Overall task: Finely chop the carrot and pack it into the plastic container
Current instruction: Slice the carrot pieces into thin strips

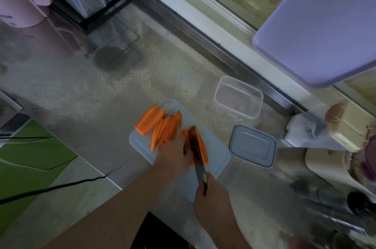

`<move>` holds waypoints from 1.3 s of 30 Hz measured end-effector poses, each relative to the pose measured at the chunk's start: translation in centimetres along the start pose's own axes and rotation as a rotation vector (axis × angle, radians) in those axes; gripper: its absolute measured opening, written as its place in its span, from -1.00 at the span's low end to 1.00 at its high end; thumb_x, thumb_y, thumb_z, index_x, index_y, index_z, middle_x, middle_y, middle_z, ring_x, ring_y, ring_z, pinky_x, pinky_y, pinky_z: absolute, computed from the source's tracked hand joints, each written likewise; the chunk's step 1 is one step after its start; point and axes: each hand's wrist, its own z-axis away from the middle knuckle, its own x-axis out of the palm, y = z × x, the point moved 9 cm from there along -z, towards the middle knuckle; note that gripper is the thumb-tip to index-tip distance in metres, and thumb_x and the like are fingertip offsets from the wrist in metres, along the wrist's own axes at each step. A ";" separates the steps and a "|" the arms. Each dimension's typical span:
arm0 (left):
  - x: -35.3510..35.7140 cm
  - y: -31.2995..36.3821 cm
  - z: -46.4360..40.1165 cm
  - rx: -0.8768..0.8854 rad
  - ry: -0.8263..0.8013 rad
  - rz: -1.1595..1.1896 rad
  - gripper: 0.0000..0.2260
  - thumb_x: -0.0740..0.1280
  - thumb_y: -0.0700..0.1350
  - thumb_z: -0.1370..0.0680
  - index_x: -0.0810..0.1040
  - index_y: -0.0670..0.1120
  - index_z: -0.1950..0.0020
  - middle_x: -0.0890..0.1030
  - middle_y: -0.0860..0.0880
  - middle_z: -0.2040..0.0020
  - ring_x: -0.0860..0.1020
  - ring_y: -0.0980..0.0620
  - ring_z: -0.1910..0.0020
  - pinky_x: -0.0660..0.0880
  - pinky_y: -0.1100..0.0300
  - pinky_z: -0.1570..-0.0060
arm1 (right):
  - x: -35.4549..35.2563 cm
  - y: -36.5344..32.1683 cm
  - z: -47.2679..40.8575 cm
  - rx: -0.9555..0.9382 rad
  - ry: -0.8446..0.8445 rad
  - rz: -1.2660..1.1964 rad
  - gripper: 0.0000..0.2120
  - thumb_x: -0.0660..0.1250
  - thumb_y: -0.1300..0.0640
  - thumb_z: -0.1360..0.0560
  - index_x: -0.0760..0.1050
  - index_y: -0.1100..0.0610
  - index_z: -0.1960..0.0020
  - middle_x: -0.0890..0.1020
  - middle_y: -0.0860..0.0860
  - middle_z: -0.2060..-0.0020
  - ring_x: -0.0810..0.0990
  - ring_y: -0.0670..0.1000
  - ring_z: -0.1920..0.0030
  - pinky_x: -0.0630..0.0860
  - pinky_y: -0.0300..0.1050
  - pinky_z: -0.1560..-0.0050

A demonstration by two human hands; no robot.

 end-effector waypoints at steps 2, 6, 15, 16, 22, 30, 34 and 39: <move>0.0 -0.1 0.0 -0.004 -0.004 0.008 -0.86 0.29 -0.07 -0.64 0.45 -0.01 0.12 0.61 -0.01 0.35 0.65 0.05 0.41 0.67 -0.06 0.28 | -0.1 -0.4 0.0 -0.007 0.001 0.023 -0.90 0.12 0.12 -0.68 0.39 0.00 -0.03 0.53 -0.05 0.33 0.50 -0.12 0.40 0.39 -0.29 0.44; -0.1 0.0 0.0 -0.001 -0.004 0.024 -0.84 0.28 -0.07 -0.63 0.42 0.02 0.15 0.60 -0.01 0.36 0.65 0.03 0.40 0.66 -0.09 0.26 | -0.5 -1.2 -0.1 -0.018 0.003 0.024 -0.82 0.12 0.17 -0.66 0.36 0.00 0.10 0.49 -0.03 0.36 0.44 -0.11 0.44 0.36 -0.26 0.45; 0.0 0.1 0.0 -0.039 -0.030 0.018 -0.87 0.29 -0.10 -0.65 0.46 0.00 0.10 0.63 0.00 0.34 0.66 0.07 0.43 0.68 -0.05 0.27 | 0.2 -1.4 -1.8 -0.039 0.041 0.006 -0.84 0.12 0.15 -0.67 0.46 -0.03 -0.05 0.51 -0.07 0.35 0.49 -0.10 0.39 0.37 -0.29 0.44; 0.0 0.1 0.0 -0.042 -0.030 0.014 -0.87 0.29 -0.10 -0.64 0.47 0.00 0.10 0.64 0.00 0.34 0.66 0.07 0.43 0.68 -0.05 0.27 | 0.4 -1.6 -2.2 -0.049 0.055 0.006 -0.84 0.12 0.14 -0.68 0.47 -0.03 -0.10 0.51 -0.07 0.35 0.51 -0.09 0.39 0.38 -0.29 0.43; -0.2 0.4 0.1 -0.050 -0.031 -0.018 -0.86 0.34 -0.11 -0.63 0.47 0.00 0.12 0.62 -0.01 0.32 0.65 0.03 0.40 0.67 -0.03 0.30 | 0.6 -2.4 -3.5 -0.085 0.094 -0.009 -0.83 0.13 0.10 -0.69 0.45 -0.04 -0.20 0.56 -0.06 0.32 0.56 -0.07 0.37 0.42 -0.25 0.41; -0.1 0.4 0.4 -0.028 0.016 -0.065 -0.82 0.18 -0.01 -0.68 0.41 0.01 0.10 0.62 -0.01 0.29 0.64 -0.01 0.33 0.65 -0.06 0.23 | -0.5 -0.9 -1.5 -0.065 0.096 -0.174 -0.81 0.15 0.11 -0.68 0.49 -0.12 -0.03 0.52 -0.02 0.40 0.48 -0.14 0.46 0.40 -0.26 0.45; -0.9 0.5 1.2 -0.030 0.079 -0.042 -0.76 0.18 -0.06 -0.73 0.38 0.05 0.15 0.53 0.06 0.30 0.50 0.14 0.35 0.40 0.26 0.34 | -0.7 -0.7 -1.6 -0.050 0.083 -0.159 -0.80 0.16 0.09 -0.67 0.44 -0.12 0.08 0.49 -0.05 0.42 0.47 -0.15 0.47 0.41 -0.27 0.44; -1.4 -0.2 0.7 -0.067 0.096 -0.102 -0.80 0.19 0.00 -0.73 0.40 0.02 0.09 0.55 0.03 0.26 0.55 0.10 0.30 0.34 0.27 0.36 | -0.6 -1.5 -1.7 -0.082 0.065 -0.169 -0.74 0.16 0.13 -0.67 0.37 -0.16 0.13 0.47 -0.07 0.46 0.44 -0.15 0.50 0.37 -0.29 0.46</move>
